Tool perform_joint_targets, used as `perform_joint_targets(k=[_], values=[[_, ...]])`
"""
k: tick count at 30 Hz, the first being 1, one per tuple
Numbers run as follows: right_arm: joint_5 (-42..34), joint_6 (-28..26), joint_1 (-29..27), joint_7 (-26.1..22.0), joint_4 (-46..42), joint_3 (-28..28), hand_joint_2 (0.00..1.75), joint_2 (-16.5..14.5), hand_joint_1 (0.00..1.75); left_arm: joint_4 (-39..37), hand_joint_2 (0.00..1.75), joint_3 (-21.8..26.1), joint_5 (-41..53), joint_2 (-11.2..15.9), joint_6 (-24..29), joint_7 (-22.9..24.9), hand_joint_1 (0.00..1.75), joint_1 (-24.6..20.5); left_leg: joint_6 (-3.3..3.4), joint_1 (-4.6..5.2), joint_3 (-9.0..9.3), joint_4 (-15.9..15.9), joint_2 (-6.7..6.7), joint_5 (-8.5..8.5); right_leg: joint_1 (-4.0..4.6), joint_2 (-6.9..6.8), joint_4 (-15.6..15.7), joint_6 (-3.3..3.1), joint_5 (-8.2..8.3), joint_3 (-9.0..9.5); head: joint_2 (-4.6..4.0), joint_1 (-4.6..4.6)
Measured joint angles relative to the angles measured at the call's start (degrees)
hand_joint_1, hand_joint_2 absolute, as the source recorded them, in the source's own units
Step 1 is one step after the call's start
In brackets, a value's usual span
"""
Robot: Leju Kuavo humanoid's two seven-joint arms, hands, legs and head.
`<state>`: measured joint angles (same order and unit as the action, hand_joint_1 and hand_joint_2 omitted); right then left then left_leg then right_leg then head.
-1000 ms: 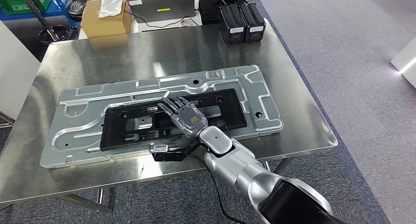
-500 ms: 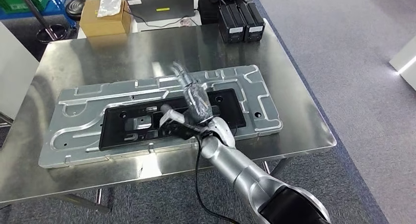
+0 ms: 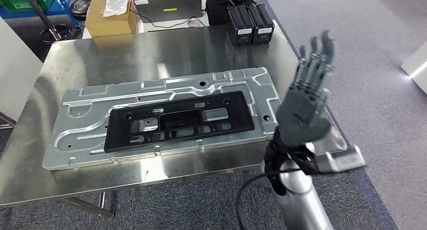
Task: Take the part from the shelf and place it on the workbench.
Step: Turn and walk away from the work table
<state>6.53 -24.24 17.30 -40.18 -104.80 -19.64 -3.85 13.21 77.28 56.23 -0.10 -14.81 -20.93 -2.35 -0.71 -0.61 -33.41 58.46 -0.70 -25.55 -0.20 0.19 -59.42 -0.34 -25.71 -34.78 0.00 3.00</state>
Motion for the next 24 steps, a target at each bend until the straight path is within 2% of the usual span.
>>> perform_joint_targets(k=[2, 3, 6, 7, 8, 9, 11, 12, 13, 16, 17, 18, 19, 20, 21, 22, 23, 24], values=[[0.64, 0.5, -2.57, 0.04, -4.8, 0.31, 0.0, 1.54, 0.0, 0.0, 0.0, 0.03, 0.24, -0.16, -0.21, -0.28, 0.0, 0.22, -0.62, -0.07, -0.29, 0.86, 0.19, -1.21, -0.16, -0.01, 0.38, -0.84, 0.54, -0.2, 0.0, 0.03], [0.98, 0.55, -3.68, 0.04, -6.6, 0.33, 0.0, 2.18, 0.0, 0.0, 0.0, 0.03, 0.38, -0.2, -0.31, -0.45, 0.0, 0.21, -0.87, -0.11, -0.81, 2.59, 0.28, -2.93, -0.28, -0.1, 0.6, -1.21, 0.85, -0.36, 0.0, 0.05], [2.04, -0.54, -6.63, 0.06, -10.56, 0.25, 0.0, 4.3, 0.0, 0.01, 0.0, 0.03, 0.79, -0.24, -0.65, -0.83, 0.0, -0.01, -1.31, -0.23, -3.3, 12.08, 0.38, -9.87, -0.2, -0.34, 0.66, -1.62, 1.73, -1.38, 0.0, 0.09], [2.54, -1.36, -7.42, 0.05, -11.38, 0.1, 0.0, 5.11, 0.0, 0.02, 0.0, 0.02, 0.96, -0.22, -0.77, -0.89, 0.0, -0.04, -1.34, -0.22, -3.34, 13.92, 0.38, -10.93, -0.14, -0.36, 0.64, -1.62, 2.1, -1.85, 0.0, 0.09], [3.1, -2.3, -8.2, 0.05, -11.94, -0.13, 0.0, 5.94, 0.0, 0.02, 0.0, 0.02, 1.16, -0.2, -0.86, -0.93, 0.0, -0.07, -1.28, -0.21, -2.34, 13.64, 0.38, -10.86, -0.11, -0.35, 0.63, -1.58, 2.5, -2.34, 0.0, 0.09], [3.56, -3.13, -9.02, 0.05, -12.34, -0.43, 0.0, 6.8, 0.0, 0.02, 0.0, 0.01, 1.39, -0.17, -0.94, -0.98, 0.0, -0.14, -1.14, -0.19, -0.35, 11.33, 0.38, -9.94, -0.1, -0.34, 0.62, -1.5, 2.93, -2.82, 0.0, 0.09], [4.13, -4.34, -10.66, 0.05, -12.76, -0.99, 0.0, 8.31, 0.0, 0.01, 0.0, 0.01, 1.7, 0.01, -1.1, -1.13, 0.0, -0.46, -0.48, 0.05, 5.37, 2.99, 0.38, -7.56, -0.05, -0.34, 0.57, -1.19, 3.86, -3.59, 0.0, 0.09], [4.23, -4.63, -11.33, 0.13, -12.88, -1.17, 0.0, 8.91, 0.0, 0.01, 0.0, 0.01, 1.76, 0.13, -1.19, -1.22, 0.0, -0.65, -0.11, 0.27, 7.39, -0.29, 0.37, -6.71, -0.06, -0.36, 0.56, -0.9, 4.3, -3.8, 0.0, 0.07], [4.3, -4.71, -11.97, 0.27, -12.96, -1.22, 0.0, 9.5, 0.0, 0.0, 0.0, -0.01, 1.76, 0.25, -1.27, -1.26, 0.0, -0.8, 0.26, 0.53, 8.52, -2.27, 0.37, -6.27, -0.13, -0.39, 0.57, -0.55, 4.73, -3.91, 0.0, 0.06], [5.0, -4.96, -14.57, 0.5, -12.29, -0.46, 0.0, 10.46, 0.0, 0.01, 0.0, -0.1, 1.51, 0.36, -1.22, -0.83, 0.0, -0.84, 1.14, 0.86, 8.13, -2.91, 0.44, -4.86, -0.51, -0.43, 1.06, 0.62, 5.93, -3.91, 0.0, 0.05], [5.34, -5.31, -15.73, 0.44, -11.63, 0.08, 0.0, 10.51, 0.0, 0.02, 0.0, -0.17, 1.33, 0.33, -1.2, -0.61, 0.0, -0.84, 1.47, 0.74, 7.73, -3.2, 0.53, -4.05, -0.55, -0.37, 0.82, 0.94, 5.3, -4.16, 0.0, 0.01], [5.63, -5.67, -16.86, 0.4, -10.88, 0.68, 0.0, 10.54, 0.0, 0.02, 0.0, -0.27, 1.14, 0.31, -1.21, -0.46, 0.0, -0.83, 1.77, 0.58, 7.17, -3.5, 0.68, -3.17, -0.55, -0.29, -0.4, 1.2, 3.47, -4.67, 0.0, -0.04], [5.83, -6.19, -17.91, 0.37, -10.1, 1.33, 0.0, 10.57, 0.0, 0.02, 0.0, -0.38, 1.02, 0.26, -1.22, -0.31, 0.0, -0.85, 2.01, 0.46, 6.44, -3.66, 0.84, -2.36, -0.58, -0.22, -2.75, 1.41, 0.62, -5.42, 0.0, -0.11], [6.0, -6.76, -18.84, 0.33, -9.42, 1.86, 0.0, 10.58, 0.0, 0.02, 0.0, -0.49, 0.97, 0.23, -1.21, -0.19, 0.0, -0.85, 2.18, 0.48, 5.65, -3.65, 0.94, -1.75, -0.59, -0.19, -6.04, 1.62, -2.64, -6.23, 0.0, -0.17], [6.07, -7.52, -19.67, 0.3, -8.63, 2.3, 0.0, 10.63, 0.0, 0.02, 0.0, -0.56, 0.96, 0.17, -1.17, -0.1, 0.0, -0.83, 2.25, 0.49, 4.84, -3.55, 1.06, -1.18, -0.62, -0.19, -9.69, 1.82, -5.19, -6.86, 0.0, -0.21], [5.91, -8.3, -20.48, 0.27, -7.63, 2.72, 0.0, 10.71, 0.0, 0.02, 0.0, -0.59, 0.97, 0.09, -1.09, 0.01, 0.0, -0.81, 2.2, 0.49, 3.99, -3.39, 1.14, -0.62, -0.68, -0.2, -12.67, 2.01, -6.35, -7.07, 0.0, -0.21], [5.61, -8.85, -21.28, 0.25, -6.64, 3.12, 0.0, 10.8, 0.0, 0.02, 0.0, -0.6, 0.97, 0.02, -1.02, 0.09, 0.0, -0.81, 2.11, 0.47, 3.13, -3.18, 1.19, -0.11, -0.78, -0.2, -14.32, 2.17, -6.19, -6.62, 0.0, -0.21], [5.21, -9.28, -22.03, 0.24, -5.62, 3.58, 0.0, 10.88, 0.0, 0.02, 0.0, -0.61, 0.95, -0.08, -0.96, 0.16, 0.0, -0.79, 1.96, 0.44, 2.22, -2.86, 1.21, 0.34, -0.91, -0.21, -14.13, 2.29, -5.02, -5.25, 0.0, -0.21]])
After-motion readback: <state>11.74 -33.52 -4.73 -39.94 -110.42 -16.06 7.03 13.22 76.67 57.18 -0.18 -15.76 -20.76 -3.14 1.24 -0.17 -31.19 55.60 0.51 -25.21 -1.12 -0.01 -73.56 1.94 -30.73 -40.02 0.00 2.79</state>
